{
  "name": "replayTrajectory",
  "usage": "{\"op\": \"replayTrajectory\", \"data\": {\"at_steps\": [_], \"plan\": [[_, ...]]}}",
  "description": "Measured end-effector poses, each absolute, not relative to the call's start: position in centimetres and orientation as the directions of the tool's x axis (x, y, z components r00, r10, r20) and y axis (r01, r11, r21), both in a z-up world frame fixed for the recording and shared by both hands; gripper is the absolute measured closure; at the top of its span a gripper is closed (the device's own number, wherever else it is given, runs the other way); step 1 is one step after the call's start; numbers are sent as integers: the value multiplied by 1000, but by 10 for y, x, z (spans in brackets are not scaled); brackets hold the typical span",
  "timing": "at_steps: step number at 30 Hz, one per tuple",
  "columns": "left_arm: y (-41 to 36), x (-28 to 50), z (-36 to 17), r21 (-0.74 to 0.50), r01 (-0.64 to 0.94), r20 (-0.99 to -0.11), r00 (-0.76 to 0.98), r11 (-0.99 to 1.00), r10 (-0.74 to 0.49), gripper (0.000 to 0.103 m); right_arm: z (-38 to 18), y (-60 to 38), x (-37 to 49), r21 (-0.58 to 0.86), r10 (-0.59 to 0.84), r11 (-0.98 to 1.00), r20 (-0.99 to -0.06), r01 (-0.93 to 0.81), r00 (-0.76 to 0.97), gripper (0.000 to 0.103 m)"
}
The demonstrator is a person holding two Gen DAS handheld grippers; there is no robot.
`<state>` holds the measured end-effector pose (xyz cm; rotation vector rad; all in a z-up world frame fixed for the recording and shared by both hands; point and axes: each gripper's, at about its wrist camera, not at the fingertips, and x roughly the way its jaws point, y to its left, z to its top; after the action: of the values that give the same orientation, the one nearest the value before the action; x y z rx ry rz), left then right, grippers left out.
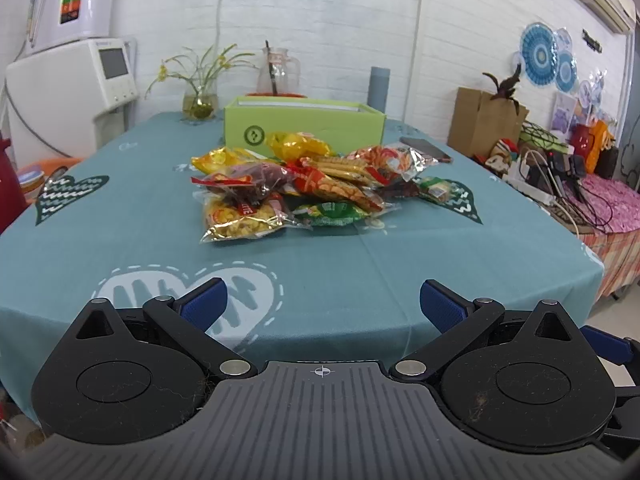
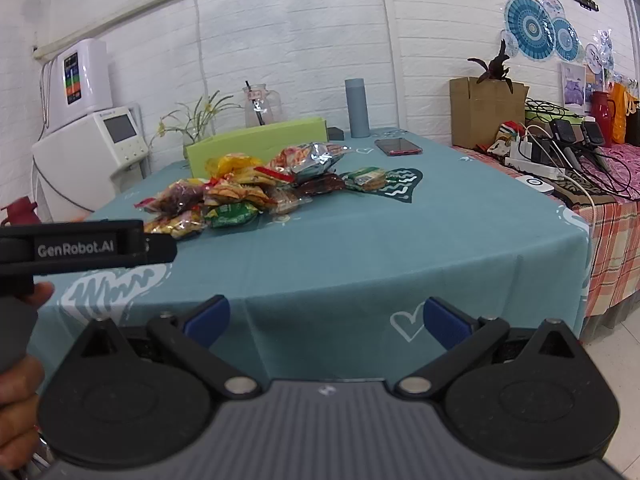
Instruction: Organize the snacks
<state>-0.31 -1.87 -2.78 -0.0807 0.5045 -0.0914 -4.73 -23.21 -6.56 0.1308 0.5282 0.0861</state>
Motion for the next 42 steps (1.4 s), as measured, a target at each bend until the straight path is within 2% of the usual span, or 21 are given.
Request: {"op": "replayTrajectory", "data": {"at_steps": [37,39,42], "plan": [[-23,0,-32,-92,75,-491,864,993,-110,10,-70,-227,-44,136,125,989,-508,-64,852,1],[-22,6,-31,-83,74,-496,862,994,-105,10,-68,-228,-40,150,131,987,-494,-65,860,0],[-11,22,-29,-93,44,-497,863,995,-85,10,-63,-227,-15,149,163,983,-421,-109,892,1]]}}
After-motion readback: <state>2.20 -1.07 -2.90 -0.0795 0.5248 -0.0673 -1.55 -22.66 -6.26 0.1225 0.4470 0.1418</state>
